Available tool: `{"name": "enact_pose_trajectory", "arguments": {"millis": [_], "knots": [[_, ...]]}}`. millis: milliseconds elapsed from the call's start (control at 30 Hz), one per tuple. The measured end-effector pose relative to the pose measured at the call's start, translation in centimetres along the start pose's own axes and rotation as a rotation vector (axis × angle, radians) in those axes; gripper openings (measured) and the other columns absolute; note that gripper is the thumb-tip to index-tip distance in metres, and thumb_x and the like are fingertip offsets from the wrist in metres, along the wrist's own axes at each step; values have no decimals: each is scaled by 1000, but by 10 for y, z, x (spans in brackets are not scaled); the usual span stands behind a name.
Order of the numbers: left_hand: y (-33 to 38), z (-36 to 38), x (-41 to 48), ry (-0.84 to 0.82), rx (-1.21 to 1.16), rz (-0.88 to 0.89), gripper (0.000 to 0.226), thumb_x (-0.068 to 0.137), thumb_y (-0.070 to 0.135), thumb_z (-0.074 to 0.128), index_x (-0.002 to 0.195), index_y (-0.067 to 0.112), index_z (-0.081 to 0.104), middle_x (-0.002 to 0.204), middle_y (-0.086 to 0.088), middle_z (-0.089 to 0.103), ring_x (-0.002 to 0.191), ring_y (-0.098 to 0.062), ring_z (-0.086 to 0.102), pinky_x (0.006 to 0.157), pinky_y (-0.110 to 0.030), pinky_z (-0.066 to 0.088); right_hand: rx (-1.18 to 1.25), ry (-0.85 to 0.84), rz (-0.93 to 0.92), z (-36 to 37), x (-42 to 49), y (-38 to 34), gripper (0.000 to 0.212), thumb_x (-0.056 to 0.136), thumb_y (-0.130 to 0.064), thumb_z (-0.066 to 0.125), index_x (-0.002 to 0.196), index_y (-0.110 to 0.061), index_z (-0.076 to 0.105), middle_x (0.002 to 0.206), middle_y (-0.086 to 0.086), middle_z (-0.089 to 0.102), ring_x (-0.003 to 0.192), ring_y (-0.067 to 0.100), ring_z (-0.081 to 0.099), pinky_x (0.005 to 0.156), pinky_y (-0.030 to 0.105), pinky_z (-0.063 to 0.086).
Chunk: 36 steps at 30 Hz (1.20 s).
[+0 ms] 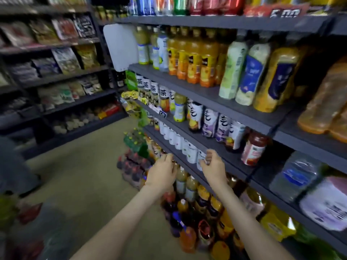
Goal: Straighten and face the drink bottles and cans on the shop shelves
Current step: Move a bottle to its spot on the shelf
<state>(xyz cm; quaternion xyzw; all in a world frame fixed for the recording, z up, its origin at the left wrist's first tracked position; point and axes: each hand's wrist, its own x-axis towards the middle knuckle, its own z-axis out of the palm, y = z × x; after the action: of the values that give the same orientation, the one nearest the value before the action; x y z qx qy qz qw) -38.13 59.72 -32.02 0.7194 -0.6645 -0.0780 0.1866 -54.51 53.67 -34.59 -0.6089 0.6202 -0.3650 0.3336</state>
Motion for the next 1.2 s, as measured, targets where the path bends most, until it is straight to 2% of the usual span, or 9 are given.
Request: {"name": "enact_pose_trajectory", "arguments": {"millis": [200, 333, 400, 500, 667, 767, 933, 1100, 1200], "knots": [[-87, -17, 134, -31, 2, -64, 35, 96, 27, 43, 128, 13, 42, 123, -7, 49, 108, -28, 53, 74, -35, 44, 33, -37, 41, 105, 123, -54, 40, 94, -17, 55, 132, -10, 44, 125, 9, 55, 108, 22, 55, 76, 25, 40], [-131, -10, 223, -88, -26, 7, 36, 97, 26, 43, 130, 11, 42, 125, -9, 48, 113, -29, 50, 79, -37, 45, 90, 26, 101, 159, 197, -66, 43, 90, -13, 59, 131, -6, 45, 126, 12, 53, 114, 25, 54, 82, 24, 40], [-149, -4, 269, -120, -29, 69, 35, 97, 26, 43, 129, 11, 42, 124, -10, 48, 112, -30, 49, 80, -39, 45, 131, 109, 121, 183, 237, -64, 42, 87, -12, 62, 126, -5, 48, 122, 12, 54, 114, 26, 53, 88, 27, 42], [-174, 9, 333, -164, -12, 204, 38, 97, 24, 44, 132, 11, 41, 125, -11, 49, 109, -30, 51, 78, -38, 46, 123, 294, 175, 217, 289, -58, 47, 81, -13, 70, 121, 2, 50, 116, 18, 54, 112, 30, 49, 80, 19, 34], [-210, 36, 417, -246, -45, 453, 36, 97, 23, 44, 132, 15, 41, 125, -8, 47, 103, -28, 54, 67, -34, 42, 182, 648, 191, 258, 351, -44, 76, 70, -26, 77, 132, 0, 39, 126, 18, 50, 119, 32, 49, 96, 43, 45], [-230, 41, 442, -274, -99, 582, 33, 97, 25, 44, 129, 17, 42, 123, -6, 47, 100, -27, 54, 64, -33, 42, 133, 791, 199, 269, 369, -46, 58, 74, -19, 75, 119, 2, 47, 115, 19, 55, 108, 33, 55, 91, 47, 49], [-255, 19, 465, -387, -149, 710, 32, 98, 27, 40, 130, 21, 41, 124, -2, 47, 88, -23, 56, 62, -32, 43, 144, 850, 255, 278, 348, -71, 37, 77, -14, 73, 106, -8, 51, 100, 9, 60, 86, 19, 57, 75, 31, 48], [-263, -18, 477, -443, -222, 834, 37, 99, 29, 40, 135, 23, 38, 133, 3, 44, 109, -18, 54, 80, -26, 41, 207, 774, 282, 294, 300, -110, 41, 81, -6, 70, 111, -23, 48, 90, -12, 58, 80, 2, 55, 64, 5, 43], [-259, -40, 480, -458, -289, 957, 44, 99, 36, 41, 140, 22, 35, 140, 4, 40, 117, -14, 51, 90, -17, 36, 176, 776, 265, 300, 287, -138, 42, 77, -15, 77, 111, -23, 53, 91, -20, 60, 81, -3, 58, 68, 11, 45]]}}
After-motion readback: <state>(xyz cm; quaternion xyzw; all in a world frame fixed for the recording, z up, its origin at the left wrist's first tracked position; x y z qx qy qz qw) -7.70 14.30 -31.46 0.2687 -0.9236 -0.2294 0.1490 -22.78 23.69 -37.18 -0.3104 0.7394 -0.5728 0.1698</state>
